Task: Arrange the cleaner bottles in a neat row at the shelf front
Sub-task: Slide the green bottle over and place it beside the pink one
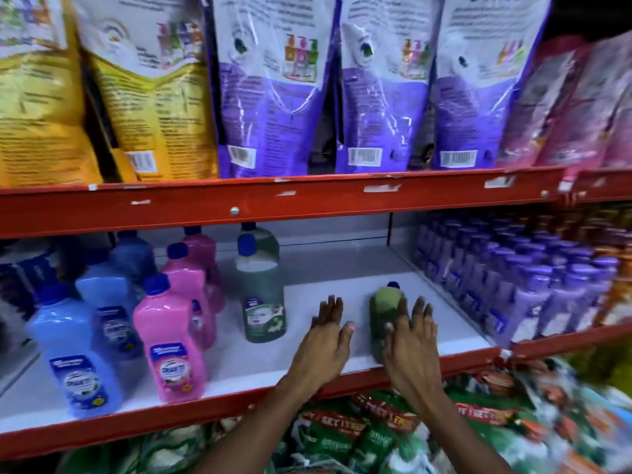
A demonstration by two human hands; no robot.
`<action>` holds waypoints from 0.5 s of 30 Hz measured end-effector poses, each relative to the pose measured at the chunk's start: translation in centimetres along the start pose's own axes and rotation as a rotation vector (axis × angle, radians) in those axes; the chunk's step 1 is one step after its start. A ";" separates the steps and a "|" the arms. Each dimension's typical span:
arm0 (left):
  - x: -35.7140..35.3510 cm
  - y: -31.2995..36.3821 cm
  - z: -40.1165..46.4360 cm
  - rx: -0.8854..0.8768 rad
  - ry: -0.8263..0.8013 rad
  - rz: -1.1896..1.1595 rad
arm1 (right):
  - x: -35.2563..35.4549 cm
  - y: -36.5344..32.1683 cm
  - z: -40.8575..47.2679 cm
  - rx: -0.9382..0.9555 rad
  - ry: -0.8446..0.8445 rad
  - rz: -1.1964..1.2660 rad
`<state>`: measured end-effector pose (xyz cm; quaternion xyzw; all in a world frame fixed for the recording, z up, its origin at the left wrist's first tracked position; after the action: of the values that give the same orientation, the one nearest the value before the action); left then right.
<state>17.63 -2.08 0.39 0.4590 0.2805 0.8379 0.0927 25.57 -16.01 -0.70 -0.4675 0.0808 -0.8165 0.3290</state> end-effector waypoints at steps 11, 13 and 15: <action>-6.8 -1.1 4.2 0.530 -0.067 -0.396 | -2.1 4.3 2.8 -0.314 -0.211 0.327; -6.5 -1.4 3.3 0.611 -0.014 -0.579 | -1.9 3.9 2.5 -0.355 -0.204 0.448; -5.2 -1.8 2.2 0.642 0.042 -0.730 | -1.4 2.8 2.0 -0.383 -0.168 0.615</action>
<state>22.20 -1.93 -3.41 0.3191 0.6691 0.6310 0.2286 28.97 -16.94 -1.87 -0.5397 0.3416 -0.6085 0.4710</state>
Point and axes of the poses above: each hand's wrist, its own z-axis towards the middle knuckle, its own x-axis out of the back of the hand, y = z × x, the point moved 10 cm from there along z, towards the middle knuckle, and after that the axes turned 13 degrees about y, right-handed, at the moved point
